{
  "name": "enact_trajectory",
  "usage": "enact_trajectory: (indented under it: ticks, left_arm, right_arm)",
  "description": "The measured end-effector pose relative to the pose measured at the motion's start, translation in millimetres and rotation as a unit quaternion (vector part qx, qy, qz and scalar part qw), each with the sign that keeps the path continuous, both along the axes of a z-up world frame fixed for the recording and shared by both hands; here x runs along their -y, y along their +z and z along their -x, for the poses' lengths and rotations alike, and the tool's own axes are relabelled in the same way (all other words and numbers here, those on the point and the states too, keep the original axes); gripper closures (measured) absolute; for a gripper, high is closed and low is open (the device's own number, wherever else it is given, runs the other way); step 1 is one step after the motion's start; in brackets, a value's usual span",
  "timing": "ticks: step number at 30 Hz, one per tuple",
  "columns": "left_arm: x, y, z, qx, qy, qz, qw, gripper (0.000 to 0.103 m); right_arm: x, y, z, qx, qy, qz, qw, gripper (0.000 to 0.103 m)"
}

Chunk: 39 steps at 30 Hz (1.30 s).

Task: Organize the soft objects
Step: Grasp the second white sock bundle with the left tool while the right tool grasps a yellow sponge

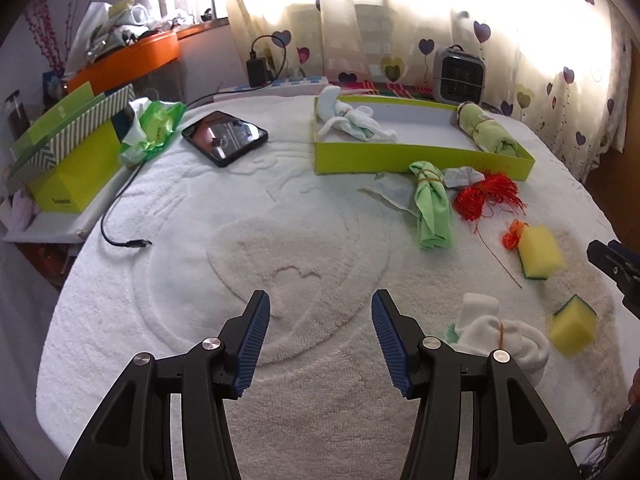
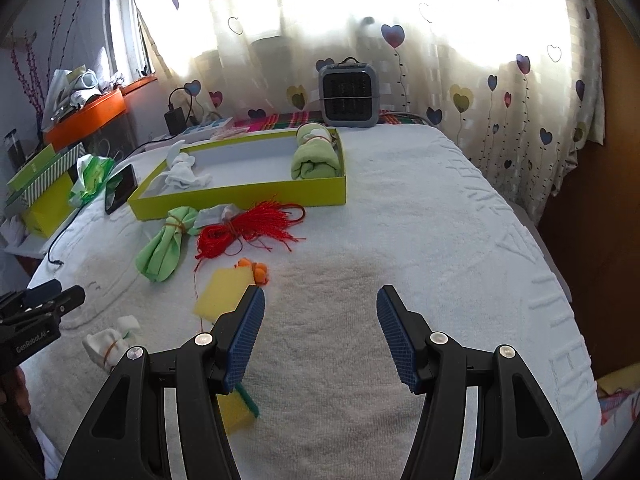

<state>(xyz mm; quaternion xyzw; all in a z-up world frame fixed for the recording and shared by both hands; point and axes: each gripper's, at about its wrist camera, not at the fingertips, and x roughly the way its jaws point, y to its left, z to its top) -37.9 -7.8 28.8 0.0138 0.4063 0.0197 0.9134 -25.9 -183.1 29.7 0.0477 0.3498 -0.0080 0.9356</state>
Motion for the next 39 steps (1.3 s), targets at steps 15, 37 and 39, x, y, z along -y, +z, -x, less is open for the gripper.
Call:
enact_trajectory:
  ticks: [15, 37, 39]
  left_arm:
    - [19, 10, 34, 0.009, -0.06, 0.055, 0.9966, 0.045]
    - [38, 3, 35, -0.031, -0.133, 0.116, 0.9838, 0.038]
    - [40, 1, 34, -0.034, -0.138, 0.115, 0.9831, 0.038]
  right_arm:
    - [-3, -9, 30, 0.001, 0.038, -0.021, 0.999, 0.044]
    - [-25, -23, 32, -0.026, 0.125, -0.044, 0.991, 0.044]
    - [-27, -24, 31, -0.028, 0.129, -0.042, 0.99, 0.044]
